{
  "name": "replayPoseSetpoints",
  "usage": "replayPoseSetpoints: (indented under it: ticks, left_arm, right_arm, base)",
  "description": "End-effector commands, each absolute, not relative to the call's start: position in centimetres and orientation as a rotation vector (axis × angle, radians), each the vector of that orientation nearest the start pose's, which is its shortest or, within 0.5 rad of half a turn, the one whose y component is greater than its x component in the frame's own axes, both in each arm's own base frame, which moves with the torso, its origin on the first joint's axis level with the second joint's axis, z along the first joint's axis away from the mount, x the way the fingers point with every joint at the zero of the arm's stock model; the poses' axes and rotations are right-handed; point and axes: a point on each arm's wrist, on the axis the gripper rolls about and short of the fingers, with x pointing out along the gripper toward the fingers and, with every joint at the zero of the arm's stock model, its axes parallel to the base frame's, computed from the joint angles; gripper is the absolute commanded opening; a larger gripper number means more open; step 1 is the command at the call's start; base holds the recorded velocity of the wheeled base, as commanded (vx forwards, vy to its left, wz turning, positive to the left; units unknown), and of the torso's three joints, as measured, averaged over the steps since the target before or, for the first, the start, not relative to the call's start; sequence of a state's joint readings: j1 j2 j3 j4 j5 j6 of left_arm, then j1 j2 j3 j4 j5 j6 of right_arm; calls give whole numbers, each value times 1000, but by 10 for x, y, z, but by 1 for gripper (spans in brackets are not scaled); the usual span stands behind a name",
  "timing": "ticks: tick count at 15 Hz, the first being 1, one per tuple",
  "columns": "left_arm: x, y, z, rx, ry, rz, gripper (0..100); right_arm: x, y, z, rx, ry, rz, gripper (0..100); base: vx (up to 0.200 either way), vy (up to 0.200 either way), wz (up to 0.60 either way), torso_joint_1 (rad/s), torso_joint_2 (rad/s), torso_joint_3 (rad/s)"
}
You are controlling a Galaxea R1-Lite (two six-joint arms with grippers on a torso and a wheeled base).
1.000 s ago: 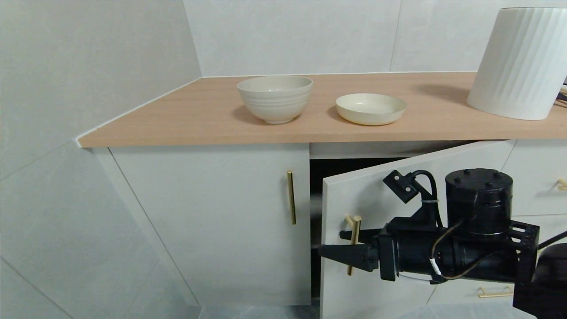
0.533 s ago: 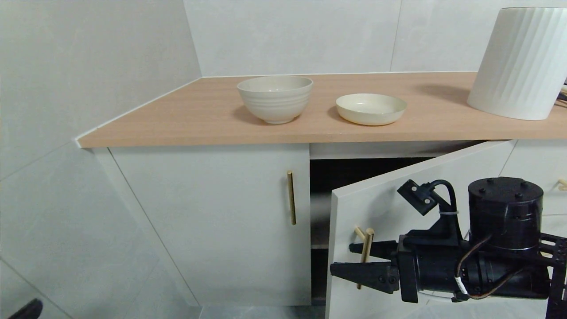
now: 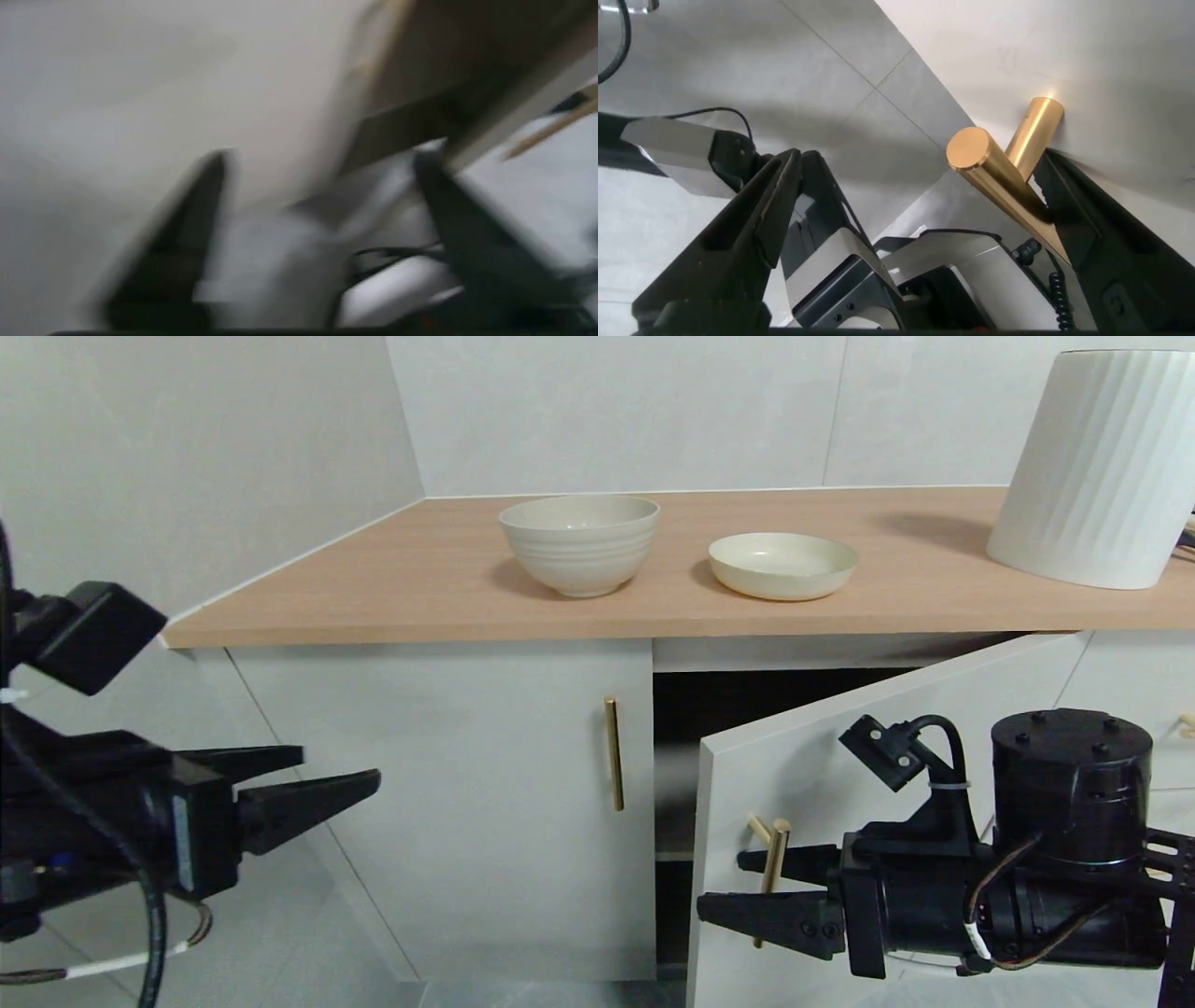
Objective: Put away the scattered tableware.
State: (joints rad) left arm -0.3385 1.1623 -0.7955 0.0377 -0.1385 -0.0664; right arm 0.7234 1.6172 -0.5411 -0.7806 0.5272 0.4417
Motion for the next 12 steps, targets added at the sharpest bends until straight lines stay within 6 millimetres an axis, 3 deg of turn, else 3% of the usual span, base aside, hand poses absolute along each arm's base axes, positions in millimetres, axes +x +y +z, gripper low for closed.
replayPoseSetpoints:
  ticks: [1, 5, 12]
  left_arm:
    - [184, -87, 224, -51, 508, -526, 0]
    - [190, -120, 210, -105, 540, -709, 0]
    - [225, -174, 160, -137, 481, -926, 0]
  right_arm:
    - [185, 179, 156, 349, 564, 1154, 100]
    - [183, 177, 158, 351, 559, 1155, 100]
    - [180, 174, 165, 353, 528, 1159, 100]
  base:
    - [0, 0, 0, 0, 0, 0]
    - [0, 0, 0, 0, 0, 0]
    - [0, 0, 0, 0, 0, 0]
